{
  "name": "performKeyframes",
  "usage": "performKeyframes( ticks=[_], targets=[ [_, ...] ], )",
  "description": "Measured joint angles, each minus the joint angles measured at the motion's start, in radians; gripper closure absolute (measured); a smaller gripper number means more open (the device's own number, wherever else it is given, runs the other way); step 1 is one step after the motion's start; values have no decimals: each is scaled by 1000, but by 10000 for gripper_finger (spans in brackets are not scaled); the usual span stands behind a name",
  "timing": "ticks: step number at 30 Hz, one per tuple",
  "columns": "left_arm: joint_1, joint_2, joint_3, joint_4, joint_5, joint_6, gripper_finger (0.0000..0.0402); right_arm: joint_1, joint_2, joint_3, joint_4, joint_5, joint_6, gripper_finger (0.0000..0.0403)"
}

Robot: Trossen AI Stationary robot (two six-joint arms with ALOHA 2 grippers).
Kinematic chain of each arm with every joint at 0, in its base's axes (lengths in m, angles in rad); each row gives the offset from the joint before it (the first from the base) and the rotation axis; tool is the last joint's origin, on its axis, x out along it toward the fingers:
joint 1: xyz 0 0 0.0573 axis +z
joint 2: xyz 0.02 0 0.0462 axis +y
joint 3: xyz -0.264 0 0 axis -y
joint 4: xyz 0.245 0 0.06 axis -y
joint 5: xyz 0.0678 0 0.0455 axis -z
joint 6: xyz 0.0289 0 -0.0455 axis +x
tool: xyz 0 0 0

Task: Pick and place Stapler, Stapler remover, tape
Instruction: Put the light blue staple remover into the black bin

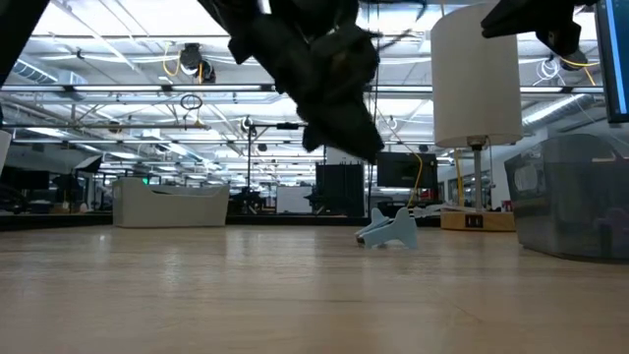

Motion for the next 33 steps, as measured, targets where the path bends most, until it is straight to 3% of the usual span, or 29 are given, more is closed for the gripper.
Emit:
performKeyframes(
  ticks=[4,12,17,25,33],
  targets=[
    [-2,63,31,-15,-1,-63,269,0,-47,0,-3,-2,-86,355],
    [0,110,32,-15,2,-159,195,0,-127,0,-4,-36,-204,355],
    [-2,136,30,-10,13,-198,182,0,-150,0,-7,-53,-240,355],
    [-2,172,30,-2,-23,-255,217,0,-155,0,-16,-55,-244,355],
    [1,171,29,-5,-65,-263,319,0,-156,0,-22,-53,-244,355]
  ],
)
